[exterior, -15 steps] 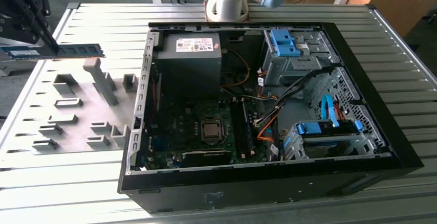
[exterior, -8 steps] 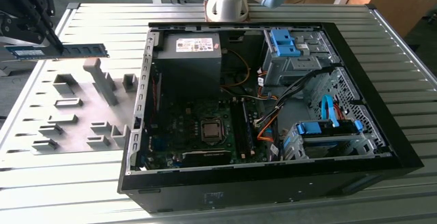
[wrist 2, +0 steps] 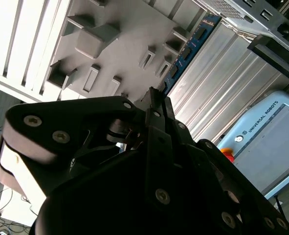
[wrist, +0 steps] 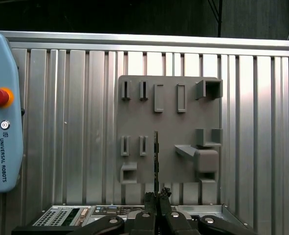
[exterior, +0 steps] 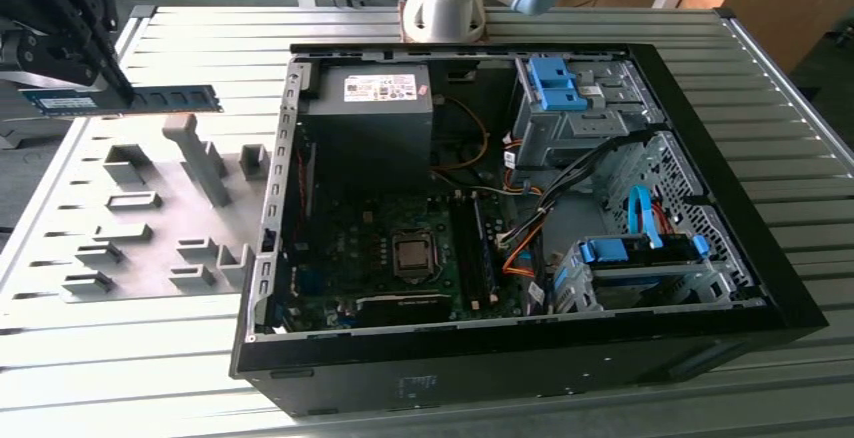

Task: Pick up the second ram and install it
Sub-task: 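Pick up the second ram and move it above second insertion slot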

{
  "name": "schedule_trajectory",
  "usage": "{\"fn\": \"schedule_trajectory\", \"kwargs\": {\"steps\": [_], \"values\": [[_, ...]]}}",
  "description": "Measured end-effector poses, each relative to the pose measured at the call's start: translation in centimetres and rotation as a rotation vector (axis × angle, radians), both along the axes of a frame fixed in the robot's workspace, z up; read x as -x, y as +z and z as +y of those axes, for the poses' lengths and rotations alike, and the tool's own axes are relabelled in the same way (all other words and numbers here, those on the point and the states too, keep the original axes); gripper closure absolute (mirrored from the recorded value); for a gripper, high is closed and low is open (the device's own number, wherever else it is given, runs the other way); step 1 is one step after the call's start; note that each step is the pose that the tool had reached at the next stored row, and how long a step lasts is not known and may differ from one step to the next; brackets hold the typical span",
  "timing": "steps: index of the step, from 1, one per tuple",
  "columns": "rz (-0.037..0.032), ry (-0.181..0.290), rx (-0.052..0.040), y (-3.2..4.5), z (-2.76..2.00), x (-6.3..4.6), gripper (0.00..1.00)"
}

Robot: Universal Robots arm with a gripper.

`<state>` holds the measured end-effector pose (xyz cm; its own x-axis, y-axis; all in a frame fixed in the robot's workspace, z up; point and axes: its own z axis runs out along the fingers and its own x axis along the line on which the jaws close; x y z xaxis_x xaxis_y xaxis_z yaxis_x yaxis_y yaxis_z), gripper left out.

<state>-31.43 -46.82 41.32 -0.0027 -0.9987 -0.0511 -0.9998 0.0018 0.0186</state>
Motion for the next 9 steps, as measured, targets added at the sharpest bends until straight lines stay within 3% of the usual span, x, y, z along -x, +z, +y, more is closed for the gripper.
{"fn": "schedule_trajectory", "kwargs": {"steps": [9], "values": [[0.0001, 0.0, 0.0001, 0.01, 0.0, -0.72, 0.86]]}}
